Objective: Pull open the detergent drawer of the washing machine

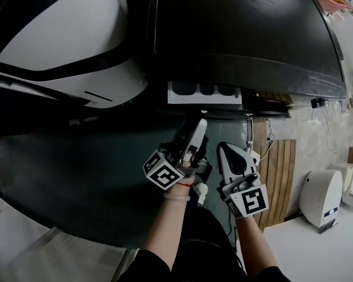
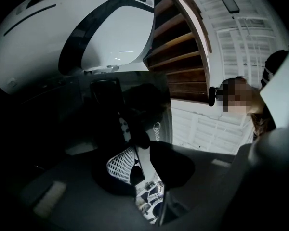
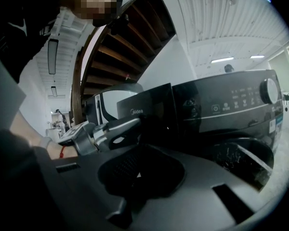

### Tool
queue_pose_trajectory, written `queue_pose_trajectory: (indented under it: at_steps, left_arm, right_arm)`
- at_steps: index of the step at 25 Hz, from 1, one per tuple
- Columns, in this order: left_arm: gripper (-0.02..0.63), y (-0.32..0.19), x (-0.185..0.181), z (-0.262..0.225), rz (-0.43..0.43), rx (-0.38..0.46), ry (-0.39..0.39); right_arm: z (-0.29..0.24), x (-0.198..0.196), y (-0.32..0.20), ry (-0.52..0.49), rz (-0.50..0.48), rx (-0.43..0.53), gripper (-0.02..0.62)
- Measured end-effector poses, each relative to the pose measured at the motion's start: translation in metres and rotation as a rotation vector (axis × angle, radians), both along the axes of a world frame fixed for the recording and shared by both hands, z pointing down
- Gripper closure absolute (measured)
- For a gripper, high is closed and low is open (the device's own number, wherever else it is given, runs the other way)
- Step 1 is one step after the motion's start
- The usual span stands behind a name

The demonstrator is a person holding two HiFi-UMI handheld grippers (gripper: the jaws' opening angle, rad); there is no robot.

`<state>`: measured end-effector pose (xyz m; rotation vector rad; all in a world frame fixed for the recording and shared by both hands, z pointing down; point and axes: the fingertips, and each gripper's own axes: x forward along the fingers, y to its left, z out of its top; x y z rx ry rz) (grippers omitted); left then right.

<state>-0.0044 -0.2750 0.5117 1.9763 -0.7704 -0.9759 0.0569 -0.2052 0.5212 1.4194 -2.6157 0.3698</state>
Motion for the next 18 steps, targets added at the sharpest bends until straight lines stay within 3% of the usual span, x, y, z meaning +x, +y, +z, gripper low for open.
queue_pose_trajectory:
  at_steps: [18]
  left_arm:
    - [0.500,0.047,0.000,0.000,0.005,-0.004,0.004]
  right_arm:
    - [-0.007,-0.006,0.042,0.000,-0.044,0.041,0.583]
